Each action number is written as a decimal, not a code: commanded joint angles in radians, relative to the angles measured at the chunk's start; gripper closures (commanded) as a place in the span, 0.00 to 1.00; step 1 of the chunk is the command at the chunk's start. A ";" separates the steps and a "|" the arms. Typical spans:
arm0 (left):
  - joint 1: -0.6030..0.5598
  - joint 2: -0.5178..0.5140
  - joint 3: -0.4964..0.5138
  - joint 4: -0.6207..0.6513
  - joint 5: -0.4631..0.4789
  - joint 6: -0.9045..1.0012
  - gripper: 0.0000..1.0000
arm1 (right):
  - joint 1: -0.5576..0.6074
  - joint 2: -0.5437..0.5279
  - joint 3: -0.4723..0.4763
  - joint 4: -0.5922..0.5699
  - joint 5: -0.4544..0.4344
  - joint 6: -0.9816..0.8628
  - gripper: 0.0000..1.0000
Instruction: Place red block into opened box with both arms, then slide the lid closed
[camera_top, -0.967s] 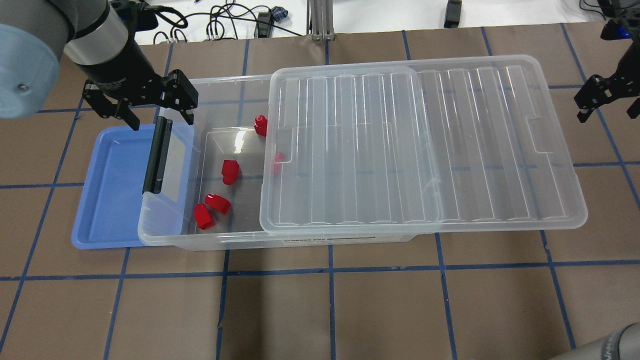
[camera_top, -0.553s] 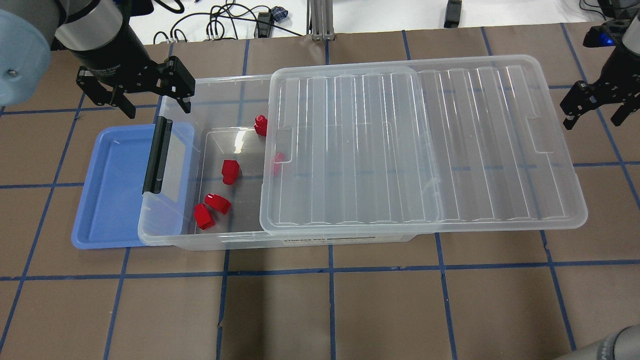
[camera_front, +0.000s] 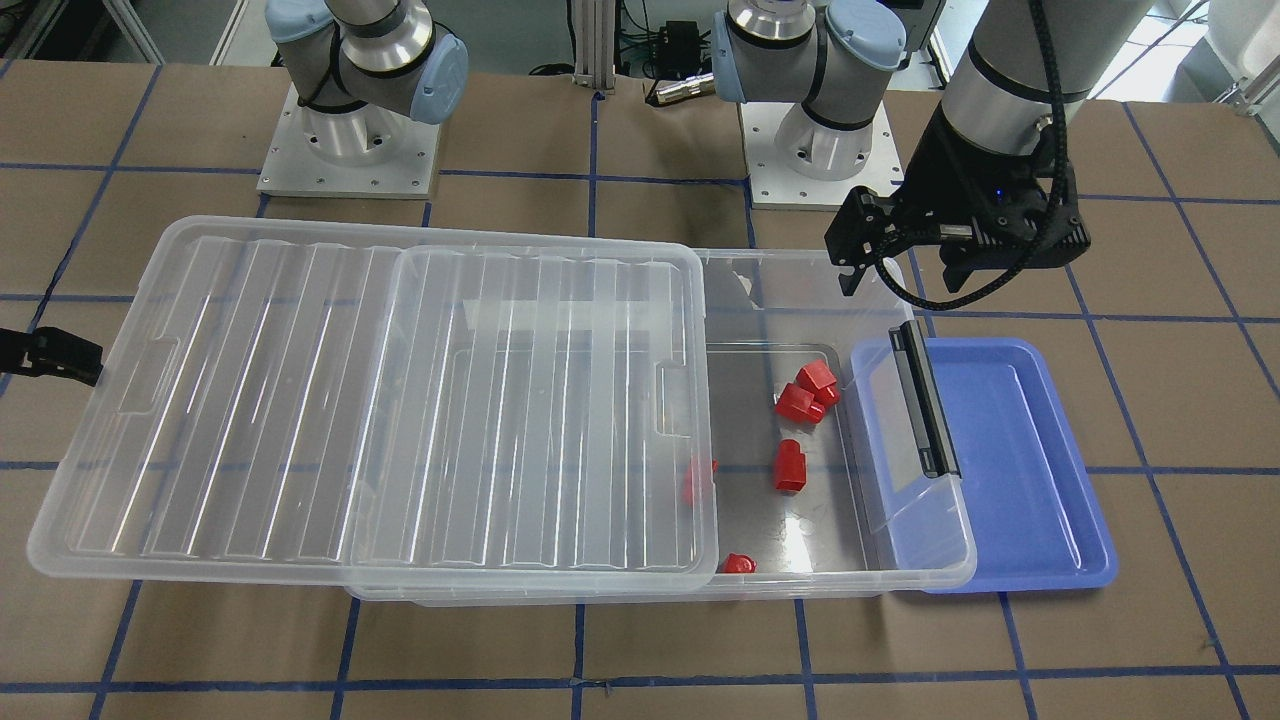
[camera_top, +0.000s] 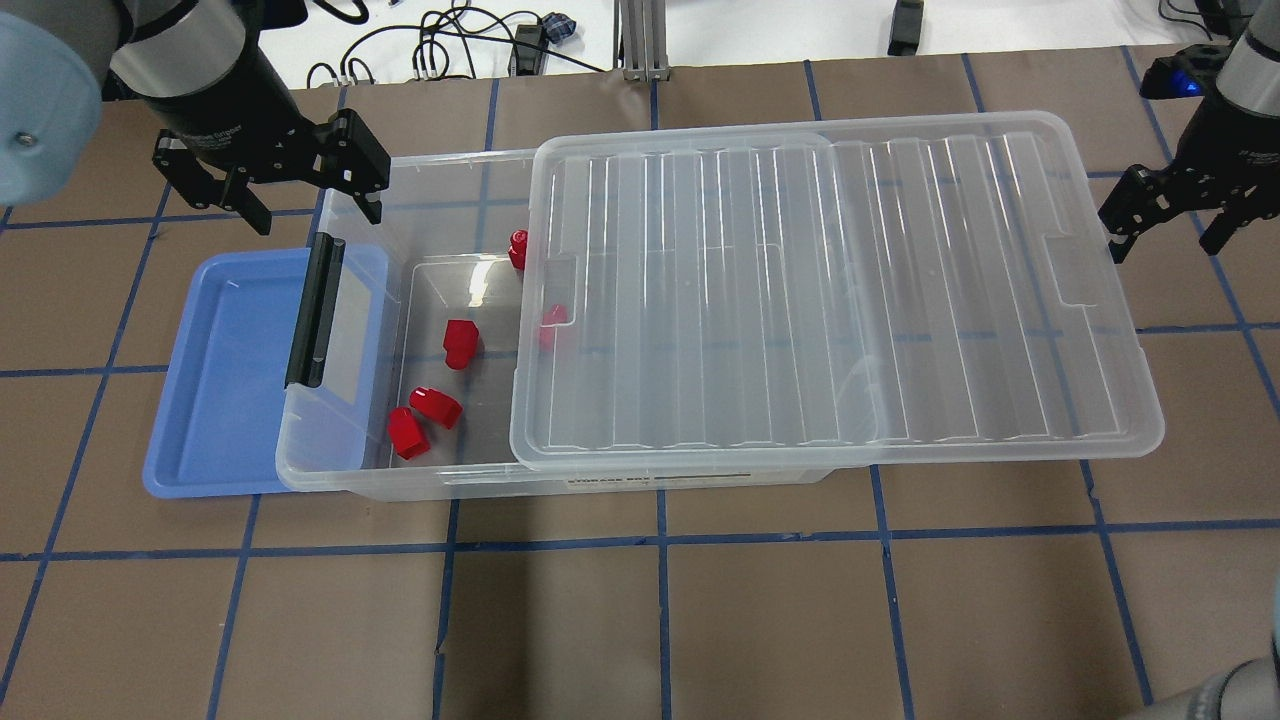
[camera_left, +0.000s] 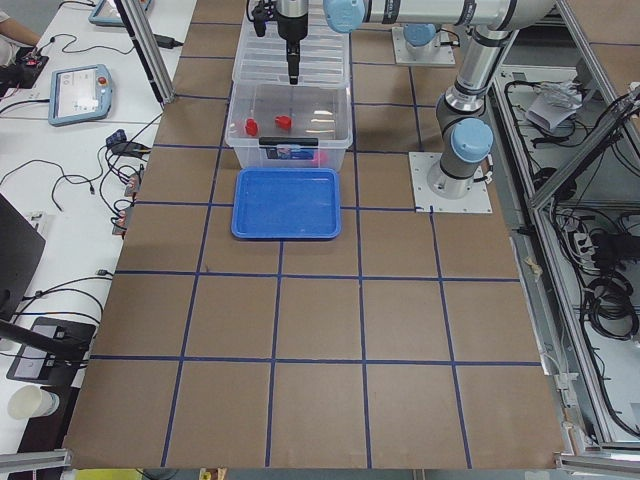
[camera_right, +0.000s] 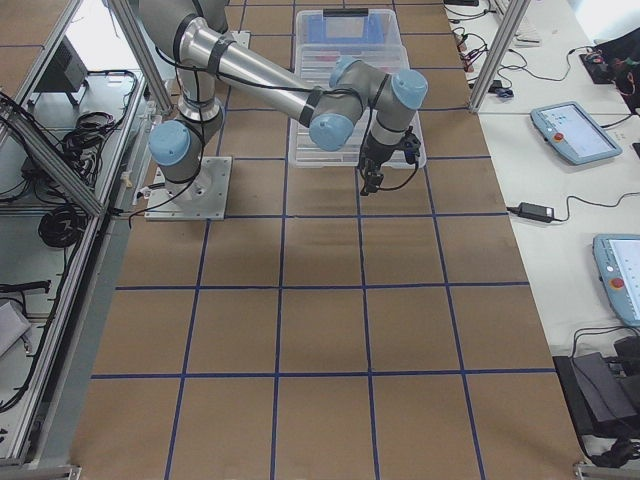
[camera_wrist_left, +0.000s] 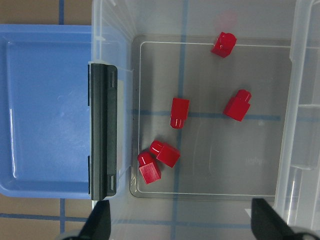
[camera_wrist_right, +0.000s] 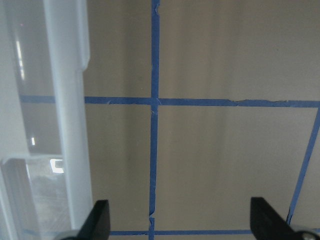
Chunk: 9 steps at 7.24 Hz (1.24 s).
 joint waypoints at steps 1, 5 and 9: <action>0.000 -0.005 -0.003 0.001 -0.005 0.000 0.00 | 0.040 -0.002 0.000 0.001 0.003 0.049 0.00; 0.000 -0.008 0.029 -0.025 0.002 0.003 0.00 | 0.176 -0.005 -0.001 -0.007 0.011 0.235 0.00; 0.000 -0.008 0.043 -0.065 0.003 0.001 0.00 | 0.268 0.003 0.000 -0.001 0.017 0.402 0.00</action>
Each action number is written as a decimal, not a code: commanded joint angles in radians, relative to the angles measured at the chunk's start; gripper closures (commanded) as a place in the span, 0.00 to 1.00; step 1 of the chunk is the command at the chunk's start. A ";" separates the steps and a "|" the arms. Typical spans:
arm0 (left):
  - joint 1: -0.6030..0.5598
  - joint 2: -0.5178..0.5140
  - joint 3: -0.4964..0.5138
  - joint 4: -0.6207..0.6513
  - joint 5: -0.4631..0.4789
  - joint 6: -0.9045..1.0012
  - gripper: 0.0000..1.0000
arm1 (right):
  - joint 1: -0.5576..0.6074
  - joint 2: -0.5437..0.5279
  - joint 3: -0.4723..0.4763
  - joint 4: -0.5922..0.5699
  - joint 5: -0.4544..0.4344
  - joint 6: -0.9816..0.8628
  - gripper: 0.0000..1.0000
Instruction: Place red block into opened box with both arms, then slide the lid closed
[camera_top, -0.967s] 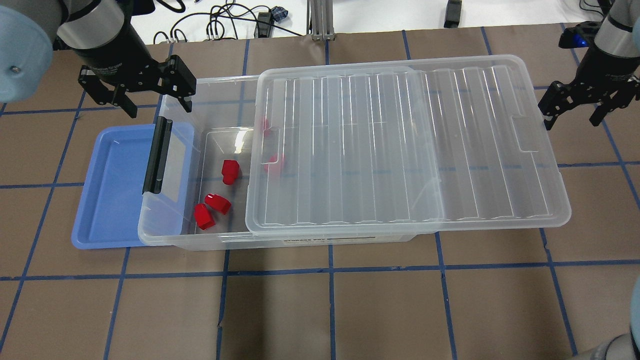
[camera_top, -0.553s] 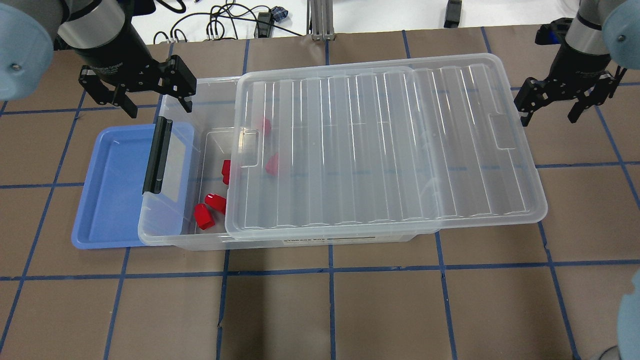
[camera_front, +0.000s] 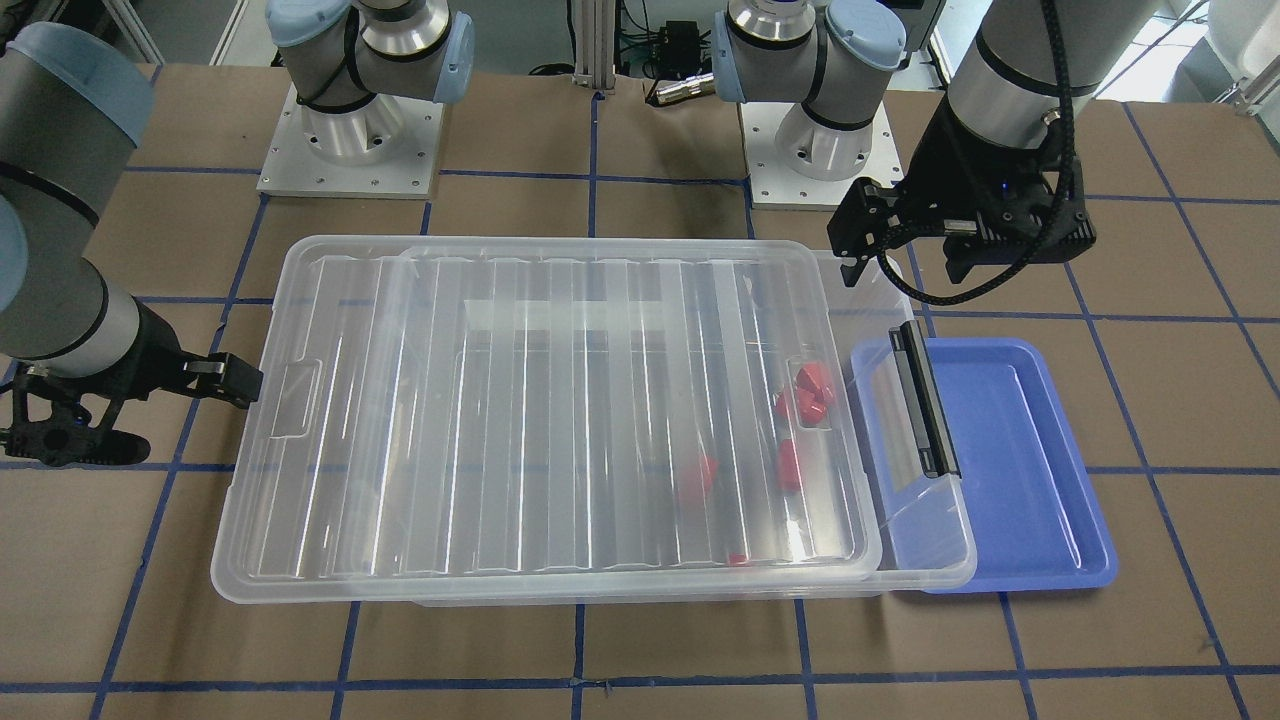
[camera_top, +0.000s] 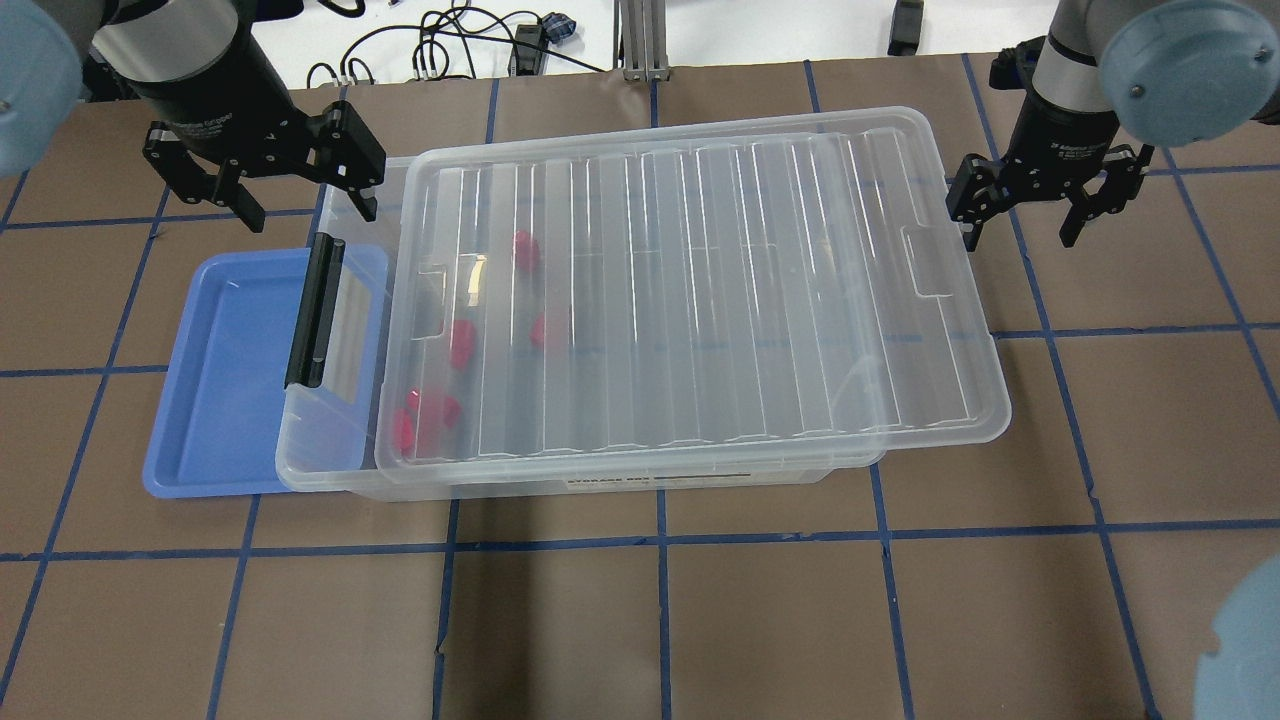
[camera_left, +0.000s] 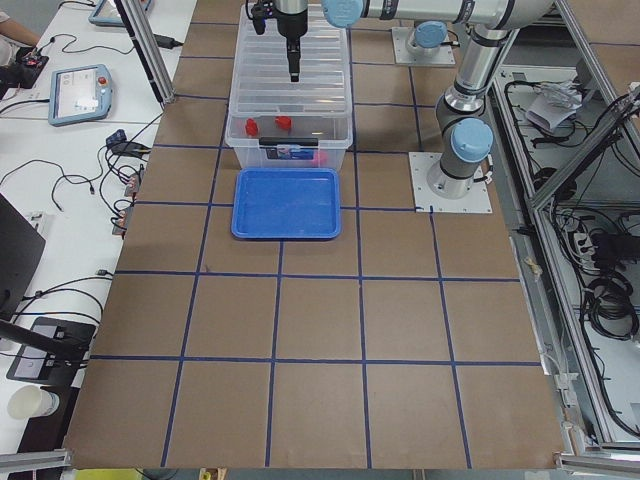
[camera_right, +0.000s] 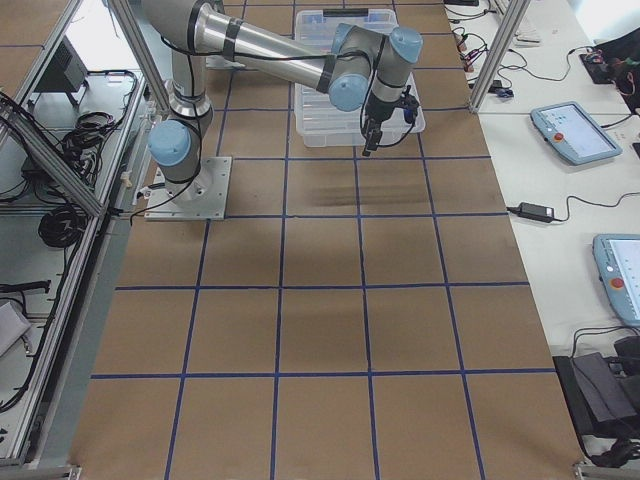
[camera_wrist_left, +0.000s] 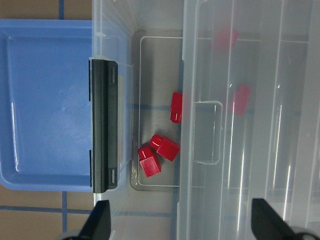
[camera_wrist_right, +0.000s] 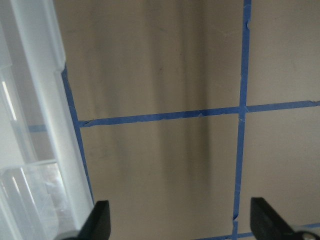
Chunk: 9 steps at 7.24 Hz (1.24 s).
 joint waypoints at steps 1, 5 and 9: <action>0.000 0.001 0.001 -0.002 0.001 0.000 0.00 | 0.052 0.007 0.000 0.001 0.000 0.100 0.00; 0.000 0.000 0.001 -0.002 0.001 0.000 0.00 | 0.087 0.007 -0.001 -0.003 0.000 0.145 0.00; 0.000 0.001 0.001 -0.002 0.001 0.000 0.00 | 0.089 0.001 -0.003 -0.003 0.049 0.147 0.00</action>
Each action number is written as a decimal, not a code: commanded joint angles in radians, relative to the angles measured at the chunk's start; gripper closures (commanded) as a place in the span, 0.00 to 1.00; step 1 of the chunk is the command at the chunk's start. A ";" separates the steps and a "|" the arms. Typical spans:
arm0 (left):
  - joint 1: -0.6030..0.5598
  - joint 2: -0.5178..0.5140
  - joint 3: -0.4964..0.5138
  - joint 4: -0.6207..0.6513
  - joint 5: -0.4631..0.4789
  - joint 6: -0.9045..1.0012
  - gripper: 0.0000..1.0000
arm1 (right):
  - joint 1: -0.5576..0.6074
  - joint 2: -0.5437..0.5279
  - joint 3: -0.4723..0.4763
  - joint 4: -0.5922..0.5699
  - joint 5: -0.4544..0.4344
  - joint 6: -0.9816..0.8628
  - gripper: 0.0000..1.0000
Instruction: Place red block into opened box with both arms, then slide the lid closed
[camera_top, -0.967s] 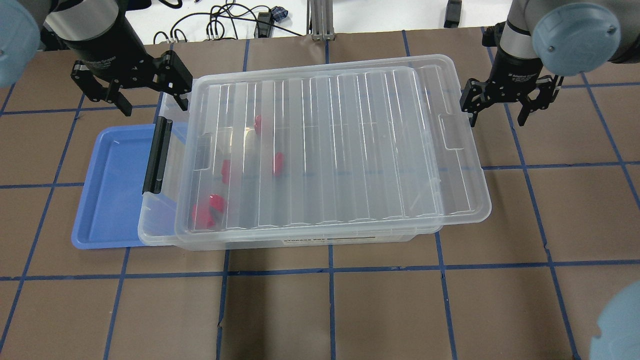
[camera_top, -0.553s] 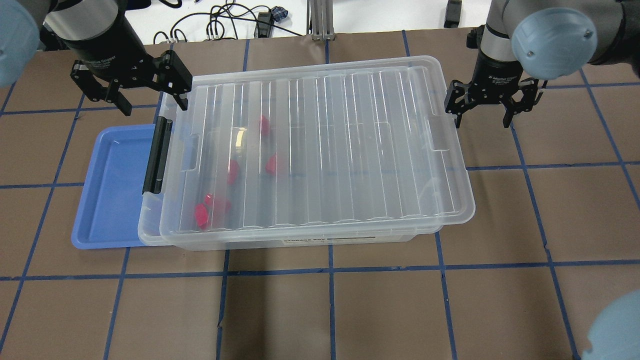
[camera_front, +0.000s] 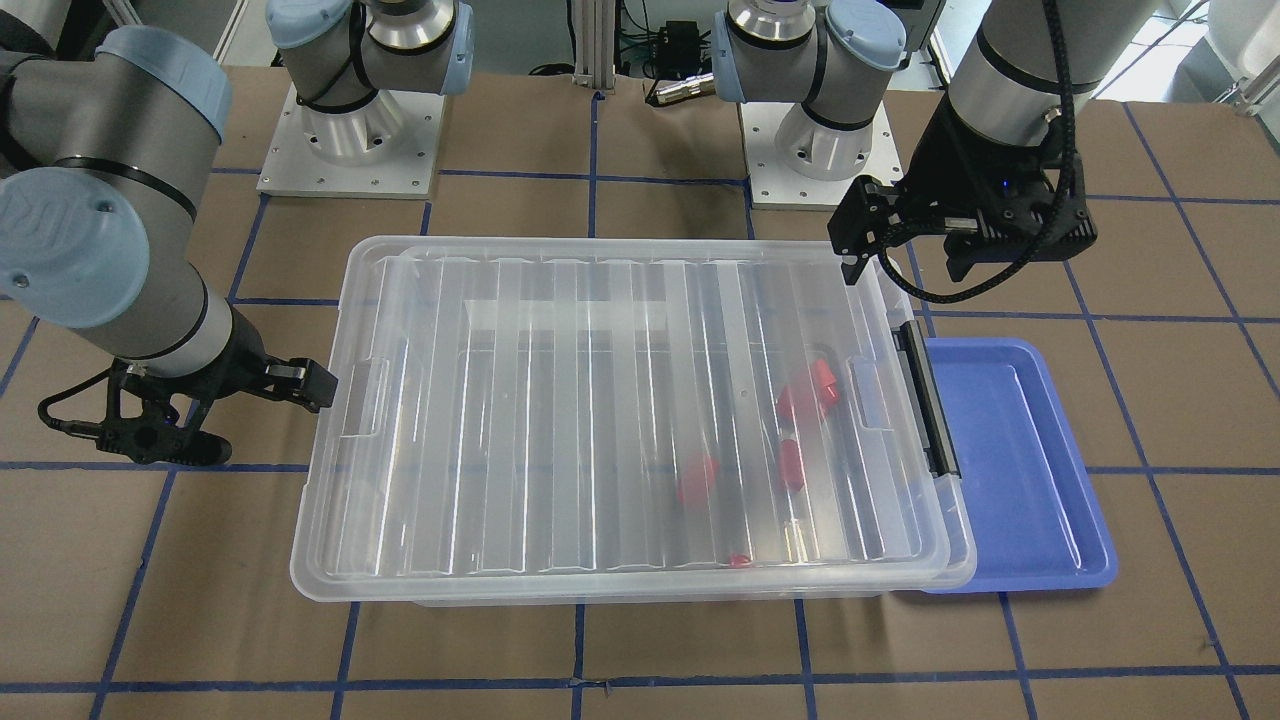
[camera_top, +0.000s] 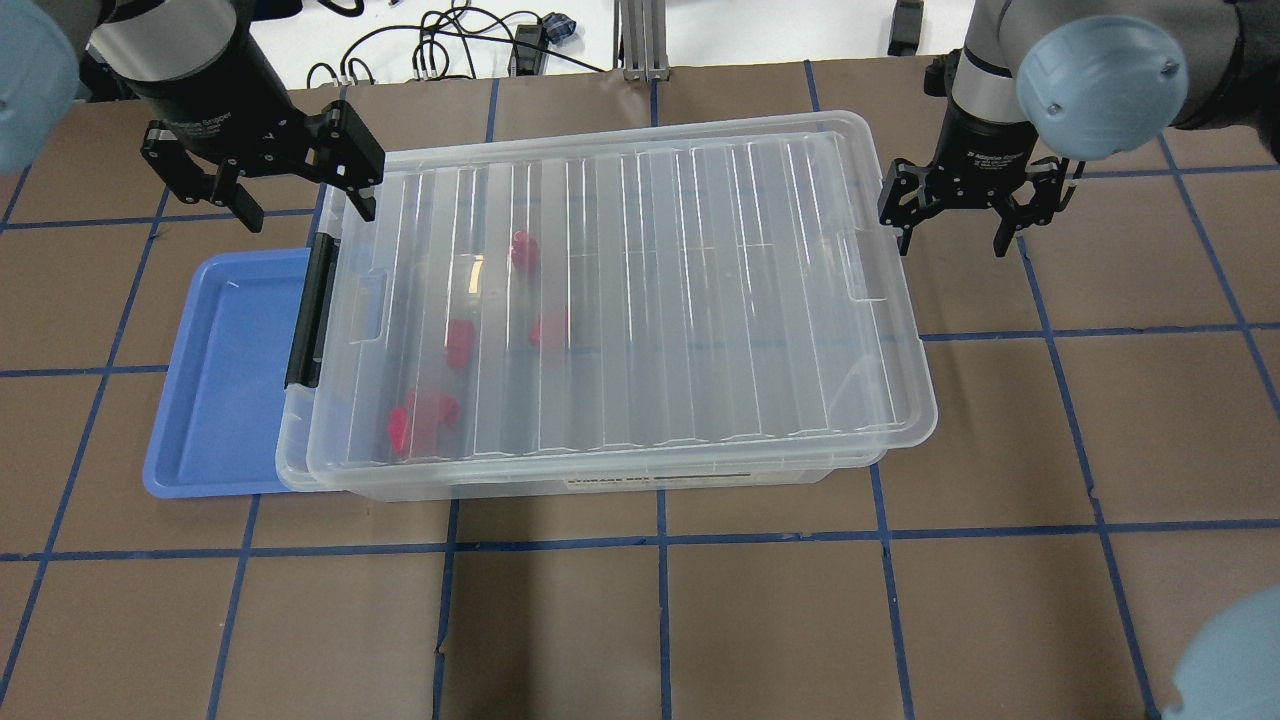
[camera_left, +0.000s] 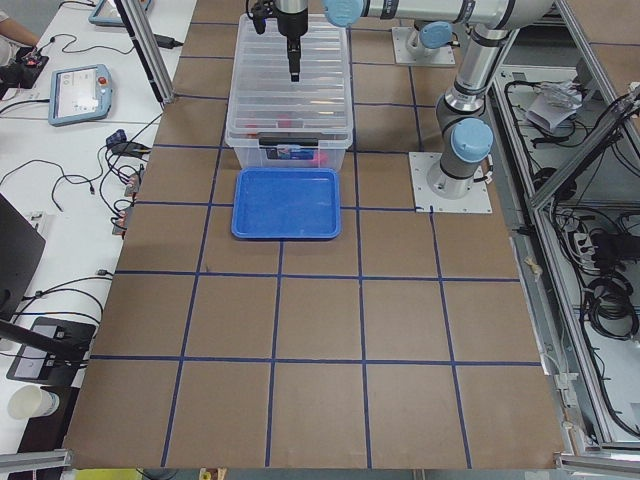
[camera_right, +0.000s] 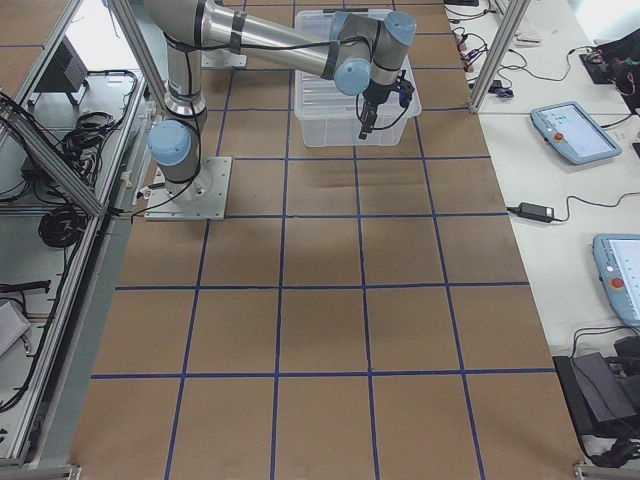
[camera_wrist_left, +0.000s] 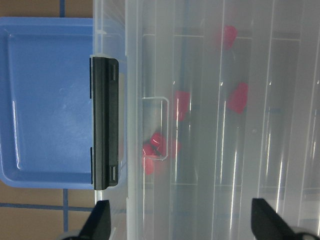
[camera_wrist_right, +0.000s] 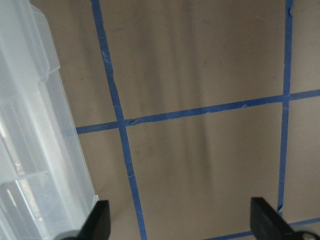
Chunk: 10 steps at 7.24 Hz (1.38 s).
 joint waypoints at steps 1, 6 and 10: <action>0.000 0.000 0.000 0.000 0.000 0.000 0.00 | 0.000 -0.005 -0.012 -0.001 0.013 -0.004 0.00; 0.000 0.000 0.000 0.000 0.000 0.000 0.00 | 0.075 -0.134 -0.076 0.070 0.014 -0.003 0.00; -0.002 0.000 -0.002 0.000 -0.002 -0.002 0.00 | 0.067 -0.215 -0.053 0.224 0.023 -0.015 0.00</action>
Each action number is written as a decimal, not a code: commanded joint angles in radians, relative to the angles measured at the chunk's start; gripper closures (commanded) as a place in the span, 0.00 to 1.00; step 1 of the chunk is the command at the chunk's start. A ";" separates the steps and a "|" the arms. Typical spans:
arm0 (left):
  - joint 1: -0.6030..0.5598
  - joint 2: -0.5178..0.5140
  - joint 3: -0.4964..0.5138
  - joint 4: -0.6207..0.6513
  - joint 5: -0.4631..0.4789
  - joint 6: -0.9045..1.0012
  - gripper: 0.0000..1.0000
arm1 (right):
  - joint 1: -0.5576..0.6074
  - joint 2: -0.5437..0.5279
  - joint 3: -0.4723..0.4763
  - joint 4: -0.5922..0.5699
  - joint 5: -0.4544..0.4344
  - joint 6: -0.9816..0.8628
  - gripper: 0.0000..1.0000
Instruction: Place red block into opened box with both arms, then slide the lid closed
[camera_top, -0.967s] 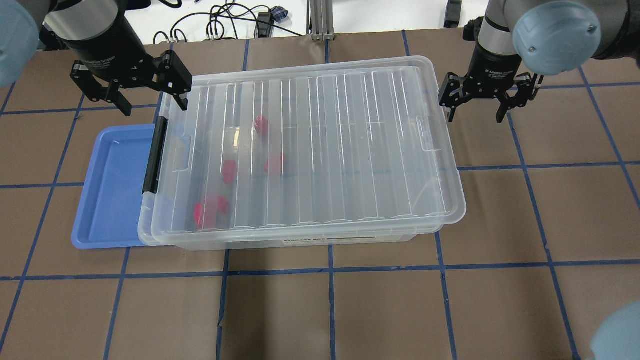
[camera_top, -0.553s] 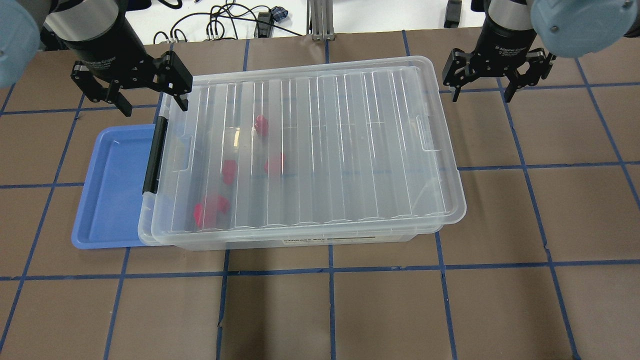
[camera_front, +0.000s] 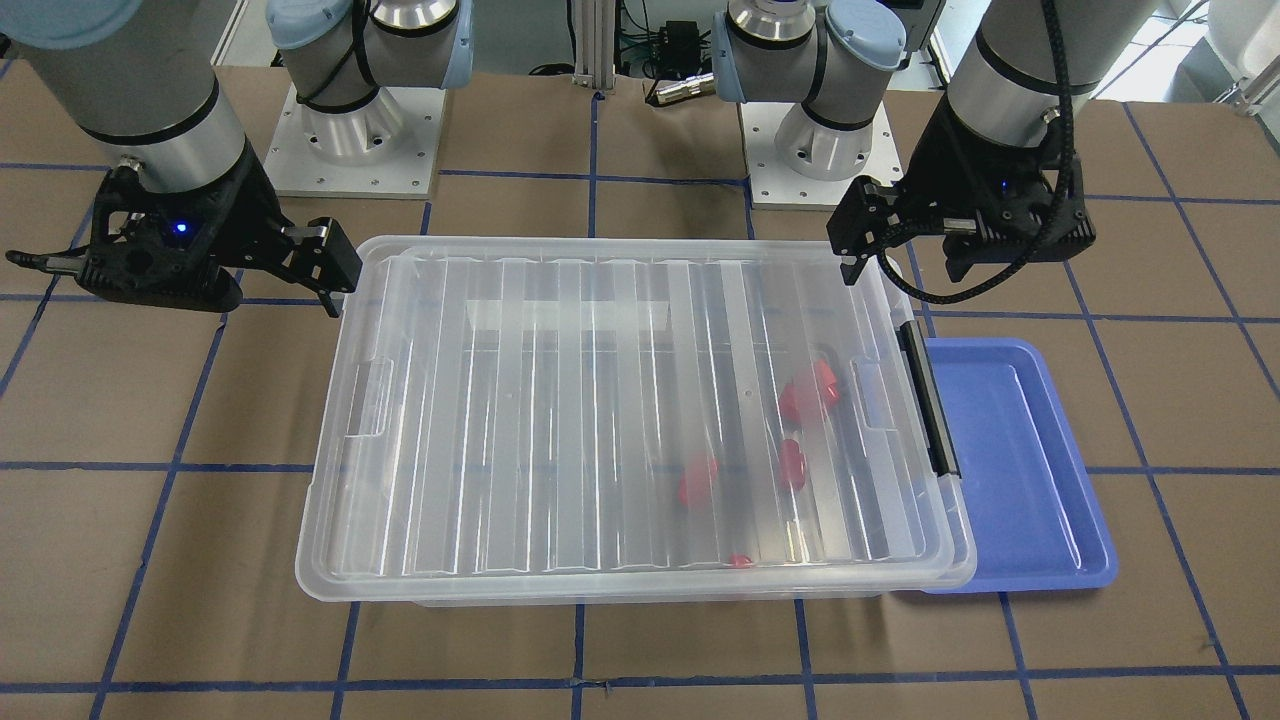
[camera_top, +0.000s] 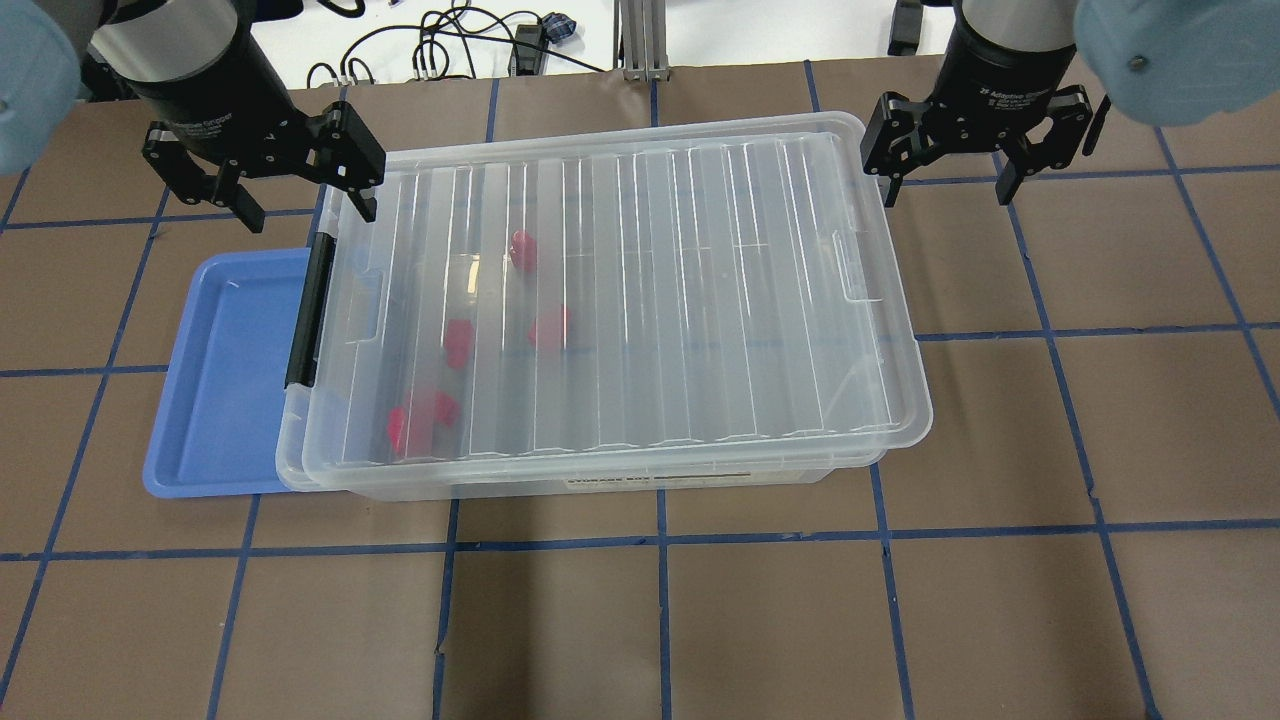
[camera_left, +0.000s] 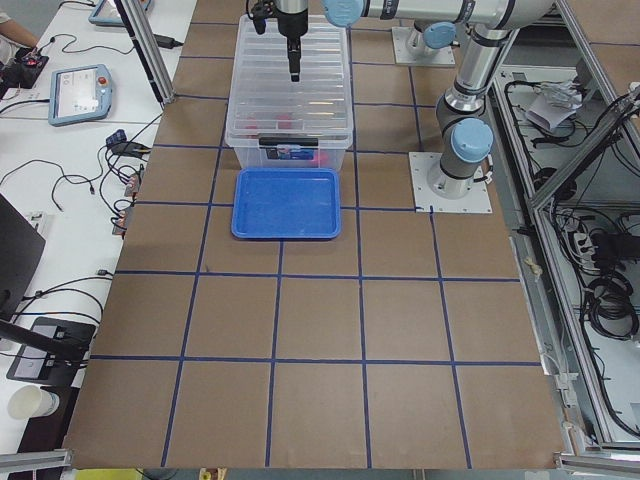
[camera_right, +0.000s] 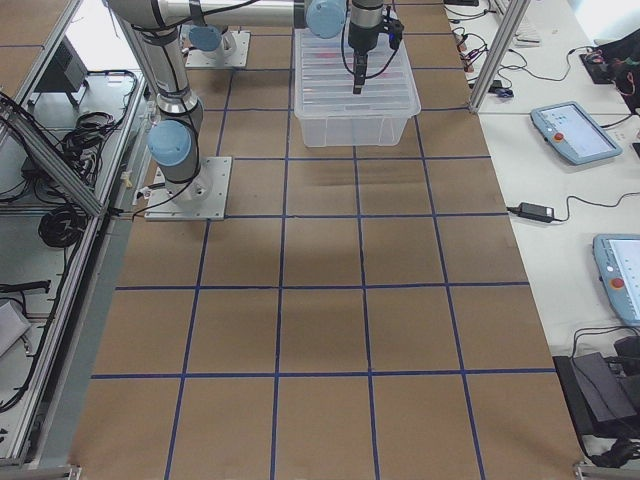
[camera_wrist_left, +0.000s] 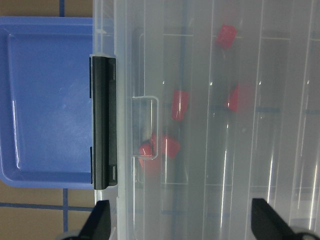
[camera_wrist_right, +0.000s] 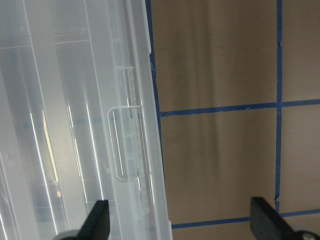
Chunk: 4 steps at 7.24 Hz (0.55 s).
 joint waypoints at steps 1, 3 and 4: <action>-0.001 0.000 0.000 0.000 0.001 -0.001 0.00 | -0.007 -0.035 0.004 0.144 -0.005 -0.012 0.00; -0.001 0.000 0.000 0.000 -0.001 -0.001 0.00 | -0.038 -0.038 -0.001 0.143 0.008 -0.040 0.00; -0.001 0.000 0.000 0.000 0.001 -0.001 0.00 | -0.038 -0.055 -0.002 0.144 0.006 -0.043 0.00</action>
